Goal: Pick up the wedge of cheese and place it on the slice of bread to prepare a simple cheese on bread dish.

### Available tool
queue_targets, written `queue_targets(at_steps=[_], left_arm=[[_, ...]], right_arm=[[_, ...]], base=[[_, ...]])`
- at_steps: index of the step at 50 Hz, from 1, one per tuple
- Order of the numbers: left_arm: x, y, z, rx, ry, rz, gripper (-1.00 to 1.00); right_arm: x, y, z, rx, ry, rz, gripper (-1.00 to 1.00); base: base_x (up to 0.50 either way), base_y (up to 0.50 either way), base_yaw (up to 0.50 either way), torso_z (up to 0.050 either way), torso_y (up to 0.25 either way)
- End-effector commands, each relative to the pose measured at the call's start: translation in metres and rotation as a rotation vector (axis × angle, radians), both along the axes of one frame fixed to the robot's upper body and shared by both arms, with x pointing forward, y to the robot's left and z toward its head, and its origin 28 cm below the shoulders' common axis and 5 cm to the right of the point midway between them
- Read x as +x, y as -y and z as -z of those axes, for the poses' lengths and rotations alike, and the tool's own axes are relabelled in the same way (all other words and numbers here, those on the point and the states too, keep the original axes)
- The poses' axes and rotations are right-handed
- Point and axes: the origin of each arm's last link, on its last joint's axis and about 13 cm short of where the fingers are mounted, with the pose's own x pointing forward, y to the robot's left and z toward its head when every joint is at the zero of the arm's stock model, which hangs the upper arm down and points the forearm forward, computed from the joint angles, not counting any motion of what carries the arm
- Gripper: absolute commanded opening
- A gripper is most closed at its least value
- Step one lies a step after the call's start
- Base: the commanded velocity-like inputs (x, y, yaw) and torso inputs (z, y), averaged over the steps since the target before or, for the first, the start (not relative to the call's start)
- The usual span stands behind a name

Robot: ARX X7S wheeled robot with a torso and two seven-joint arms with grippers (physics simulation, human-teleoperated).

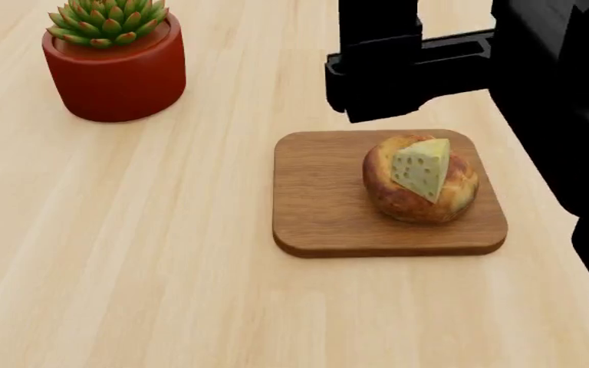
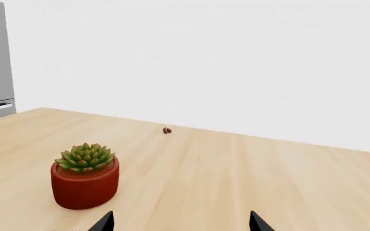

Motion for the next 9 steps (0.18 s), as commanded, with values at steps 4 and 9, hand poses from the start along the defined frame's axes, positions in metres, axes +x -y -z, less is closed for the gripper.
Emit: queue_targets(at_steps=[4,9], left_arm=[[0.0002,-0.0001,0.0005,0.000,0.002,0.003,1.00],[0.0001,0.0001,0.0006,0.003,0.006,0.004,1.00]], right_arm=[[-0.0300,-0.0047,0.0193,-0.008,0.033,-0.014,1.00],[-0.0319,-0.0040,0.0237,-0.002,0.032,-0.014,1.00]], base=[[0.00,0.00,0.00,0.000,0.000],[0.00,0.00,0.00,0.000,0.000]])
